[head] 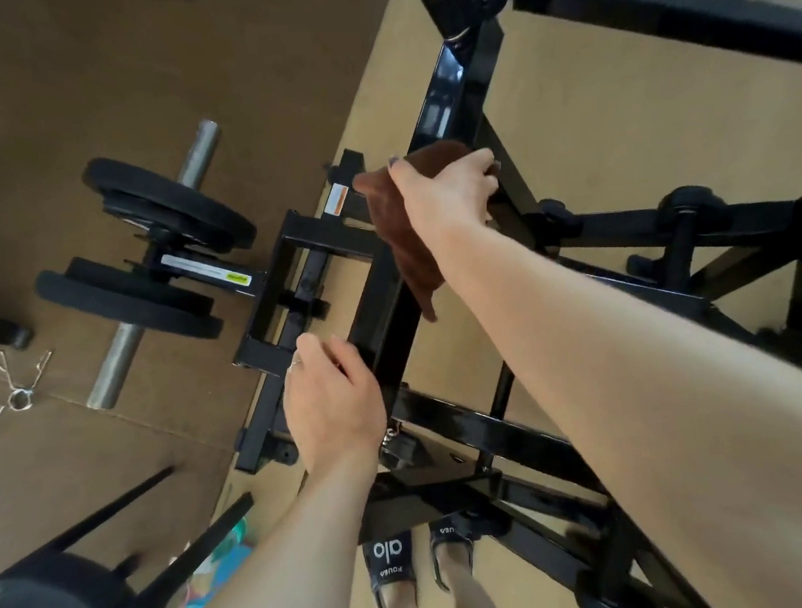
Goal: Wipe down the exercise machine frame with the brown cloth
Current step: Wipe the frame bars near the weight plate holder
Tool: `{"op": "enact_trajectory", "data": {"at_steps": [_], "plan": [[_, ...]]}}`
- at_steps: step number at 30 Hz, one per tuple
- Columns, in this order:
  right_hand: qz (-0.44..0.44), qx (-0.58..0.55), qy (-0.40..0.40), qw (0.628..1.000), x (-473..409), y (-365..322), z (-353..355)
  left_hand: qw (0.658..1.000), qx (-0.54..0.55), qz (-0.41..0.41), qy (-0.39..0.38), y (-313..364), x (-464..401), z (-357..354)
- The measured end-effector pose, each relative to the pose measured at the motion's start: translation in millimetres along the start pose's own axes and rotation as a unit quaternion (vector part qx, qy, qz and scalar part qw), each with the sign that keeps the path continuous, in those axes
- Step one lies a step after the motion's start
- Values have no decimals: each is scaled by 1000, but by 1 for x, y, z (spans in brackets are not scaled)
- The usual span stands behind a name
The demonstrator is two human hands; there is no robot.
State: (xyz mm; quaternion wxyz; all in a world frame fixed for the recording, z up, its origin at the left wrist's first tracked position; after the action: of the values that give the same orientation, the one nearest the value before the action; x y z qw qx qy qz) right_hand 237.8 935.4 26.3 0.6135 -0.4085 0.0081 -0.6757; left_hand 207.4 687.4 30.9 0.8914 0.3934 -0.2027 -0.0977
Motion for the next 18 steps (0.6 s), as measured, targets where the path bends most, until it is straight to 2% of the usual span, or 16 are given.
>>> {"op": "enact_trajectory", "data": {"at_steps": [6,13,18], "plan": [[16,8,28,999,4,-2,1,1000,0,-11,-24,4,3,-4],[29,-25,-21,999,82,57,-34,1000,-14,-3,-20,-2,-2,-6],[68,30,-6,997,57,35,-25,1000,-14,0,-18,-4,-2,-7]]}}
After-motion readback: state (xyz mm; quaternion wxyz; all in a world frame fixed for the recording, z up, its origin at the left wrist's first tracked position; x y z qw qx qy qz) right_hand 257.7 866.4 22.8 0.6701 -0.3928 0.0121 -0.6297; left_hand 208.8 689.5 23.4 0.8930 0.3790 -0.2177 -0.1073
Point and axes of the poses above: each hand's wrist, its own x-axis away from the middle knuckle, its own z-axis out of the back of the hand, y = z × x, the point moved 8 cm from there along -x, towards the middle knuckle, and after that the axes turned 15 degrees about x, right-handed, at the moved point
